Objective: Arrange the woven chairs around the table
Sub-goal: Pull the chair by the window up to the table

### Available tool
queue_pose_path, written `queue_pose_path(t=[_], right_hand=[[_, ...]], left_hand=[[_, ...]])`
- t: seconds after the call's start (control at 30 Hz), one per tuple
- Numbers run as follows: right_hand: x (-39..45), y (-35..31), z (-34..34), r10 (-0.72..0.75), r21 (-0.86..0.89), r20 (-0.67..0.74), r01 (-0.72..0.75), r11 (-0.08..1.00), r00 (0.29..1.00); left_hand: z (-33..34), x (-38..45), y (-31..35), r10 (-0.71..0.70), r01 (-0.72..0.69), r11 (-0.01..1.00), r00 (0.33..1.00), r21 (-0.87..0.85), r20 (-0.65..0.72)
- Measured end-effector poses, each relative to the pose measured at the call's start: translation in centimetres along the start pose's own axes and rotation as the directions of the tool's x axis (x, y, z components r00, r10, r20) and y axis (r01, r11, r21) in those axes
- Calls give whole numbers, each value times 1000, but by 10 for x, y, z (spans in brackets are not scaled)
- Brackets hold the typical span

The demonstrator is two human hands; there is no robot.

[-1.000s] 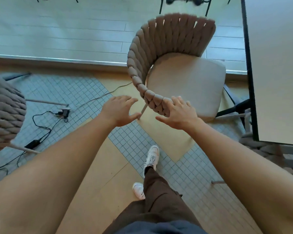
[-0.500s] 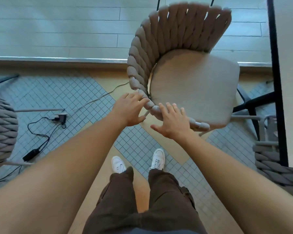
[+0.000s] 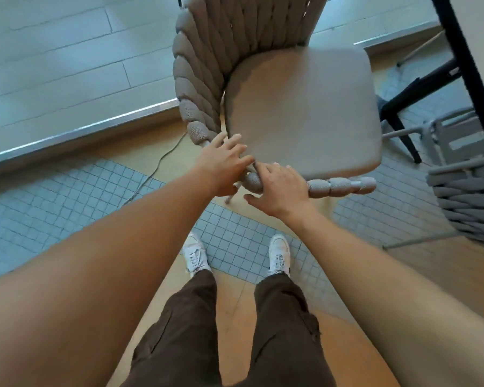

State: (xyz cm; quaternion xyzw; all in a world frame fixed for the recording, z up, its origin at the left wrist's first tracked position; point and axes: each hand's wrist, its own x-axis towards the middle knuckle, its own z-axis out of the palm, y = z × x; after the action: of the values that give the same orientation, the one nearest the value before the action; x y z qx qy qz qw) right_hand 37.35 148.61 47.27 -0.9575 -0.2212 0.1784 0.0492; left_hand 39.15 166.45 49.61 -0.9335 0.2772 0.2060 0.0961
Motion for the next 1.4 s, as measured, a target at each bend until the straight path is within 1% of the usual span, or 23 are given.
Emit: queue_pose_path(t=[0.1, 0.2, 0.33, 0.5, 0.63, 0.77, 0.83, 0.93, 1.0, 1.07, 1.17, 1.23, 1.4], right_hand=[[6, -4, 9, 43, -2, -102, -43, 999, 994], [8, 0, 16, 22, -33, -146, -28, 999, 989], [9, 5, 16, 24, -109, -100, -35, 993, 995], [6, 21, 9, 39, -82, -57, -44, 996, 998], [3, 52, 1, 34, -72, -55, -38, 997, 998], [1, 84, -6, 47, -78, -30, -49, 996, 998], [-1, 95, -9, 49, -77, -37, -52, 996, 998], [-4, 99, -9, 64, -64, -61, -68, 996, 996], [-5, 94, -11, 93, -60, -74, -97, 993, 993], [-9, 86, -11, 131, -43, -109, -136, 990, 985], [-12, 65, -11, 188, 29, -177, -186, 982, 966], [-6, 48, -9, 223, 50, -172, -218, 975, 959], [30, -2, -10, 340, 73, -112, -333, 940, 934]], left_hand=[[6, 16, -12, 76, -76, 997, 996, 4, 39], [8, 23, -15, 117, -116, 992, 993, -52, 7], [10, 26, -13, 153, -154, 987, 987, -42, -39], [7, 39, -6, 200, -203, 977, 978, -60, -51], [-1, 60, 13, 180, -183, 980, 983, -84, -38], [-10, 79, 31, 180, -187, 978, 980, -91, -83], [-13, 87, 37, 189, -198, 976, 977, -92, -96], [-14, 95, 36, 233, -238, 965, 971, -109, -63], [-16, 96, 25, 311, -311, 942, 950, -125, -26], [-20, 95, 5, 411, -409, 905, 912, -119, -8], [-22, 95, -39, 521, -523, 852, 851, -12, -60], [-23, 97, -71, 561, -561, 828, 826, 25, -58], [-32, 111, -137, 609, -607, 791, 793, 72, 2]])
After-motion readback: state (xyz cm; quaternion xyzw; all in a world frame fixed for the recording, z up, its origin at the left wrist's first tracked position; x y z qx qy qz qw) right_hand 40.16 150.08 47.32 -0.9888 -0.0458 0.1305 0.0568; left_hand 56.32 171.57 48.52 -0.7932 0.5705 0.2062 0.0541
